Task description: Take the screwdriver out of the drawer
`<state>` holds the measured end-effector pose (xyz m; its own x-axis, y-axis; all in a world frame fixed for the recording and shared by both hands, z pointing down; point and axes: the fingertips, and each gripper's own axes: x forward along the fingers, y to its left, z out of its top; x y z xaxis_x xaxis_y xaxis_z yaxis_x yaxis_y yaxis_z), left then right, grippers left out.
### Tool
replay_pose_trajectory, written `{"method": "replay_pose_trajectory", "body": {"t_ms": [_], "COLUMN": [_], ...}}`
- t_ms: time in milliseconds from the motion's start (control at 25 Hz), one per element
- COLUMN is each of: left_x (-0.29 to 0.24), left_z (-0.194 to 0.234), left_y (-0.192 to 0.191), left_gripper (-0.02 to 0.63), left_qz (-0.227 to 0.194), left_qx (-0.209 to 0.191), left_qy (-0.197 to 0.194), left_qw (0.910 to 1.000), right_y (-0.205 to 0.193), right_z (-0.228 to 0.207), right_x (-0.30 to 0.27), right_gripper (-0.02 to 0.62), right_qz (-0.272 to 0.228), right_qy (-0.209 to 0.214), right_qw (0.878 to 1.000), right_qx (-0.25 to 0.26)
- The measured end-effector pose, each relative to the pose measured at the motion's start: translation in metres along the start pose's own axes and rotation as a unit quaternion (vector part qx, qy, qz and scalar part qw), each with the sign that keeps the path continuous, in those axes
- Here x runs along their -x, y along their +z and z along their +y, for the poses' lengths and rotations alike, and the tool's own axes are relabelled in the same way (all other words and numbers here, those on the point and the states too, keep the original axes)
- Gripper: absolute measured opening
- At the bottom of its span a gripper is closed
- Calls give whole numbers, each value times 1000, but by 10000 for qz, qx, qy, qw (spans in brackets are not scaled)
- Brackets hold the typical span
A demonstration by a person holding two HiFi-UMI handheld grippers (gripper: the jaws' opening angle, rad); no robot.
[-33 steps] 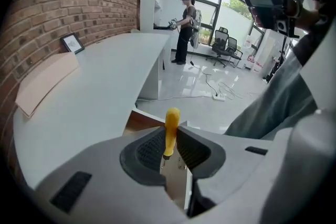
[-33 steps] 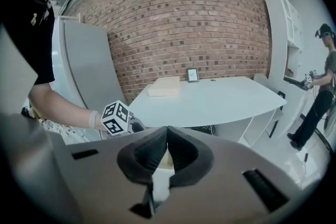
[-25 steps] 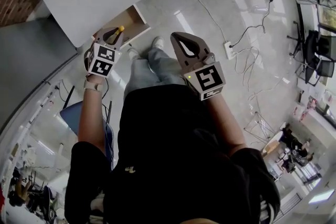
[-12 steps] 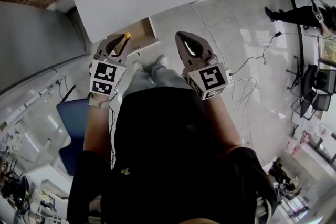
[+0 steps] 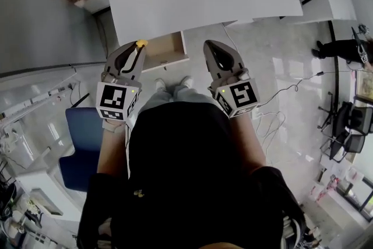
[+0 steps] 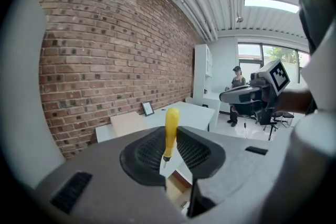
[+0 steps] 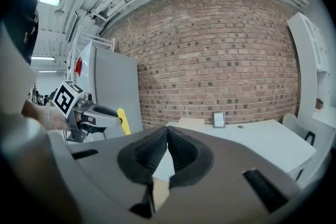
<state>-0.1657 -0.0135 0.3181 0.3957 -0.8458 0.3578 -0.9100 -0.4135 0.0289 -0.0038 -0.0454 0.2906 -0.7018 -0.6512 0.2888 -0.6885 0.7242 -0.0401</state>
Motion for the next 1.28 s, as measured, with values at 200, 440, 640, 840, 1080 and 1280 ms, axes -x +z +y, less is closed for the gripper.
{"method": "replay_pose_trajectory", "body": {"t_ms": [200, 440, 640, 840, 1080, 1280], "left_x": [28, 50, 58, 60, 58, 52], "left_z": [14, 16, 15, 19, 27, 30], "left_y": [24, 38, 43, 48, 45, 45], "left_gripper": [69, 69, 69, 69, 69, 69], "left_qz": [-313, -576, -702, -743, -770, -770], "left_qx": [-31, 16, 17, 49, 95, 131], "left_qy": [358, 651, 767, 864, 923, 908], "left_qw": [9989, 9962, 9946, 9935, 9927, 9928], "right_y": [26, 47, 53, 57, 58, 55], "right_z": [8, 13, 13, 14, 21, 20], "right_x": [-1, 4, 4, 0, -9, -12], "right_gripper": [11, 11, 11, 11, 9, 9], "right_qz": [-322, -502, -518, -528, -580, -501], "right_qy": [189, 345, 406, 462, 549, 549], "right_qw": [9993, 9981, 9977, 9973, 9964, 9969], "right_qx": [36, 120, 158, 209, 272, 256]}}
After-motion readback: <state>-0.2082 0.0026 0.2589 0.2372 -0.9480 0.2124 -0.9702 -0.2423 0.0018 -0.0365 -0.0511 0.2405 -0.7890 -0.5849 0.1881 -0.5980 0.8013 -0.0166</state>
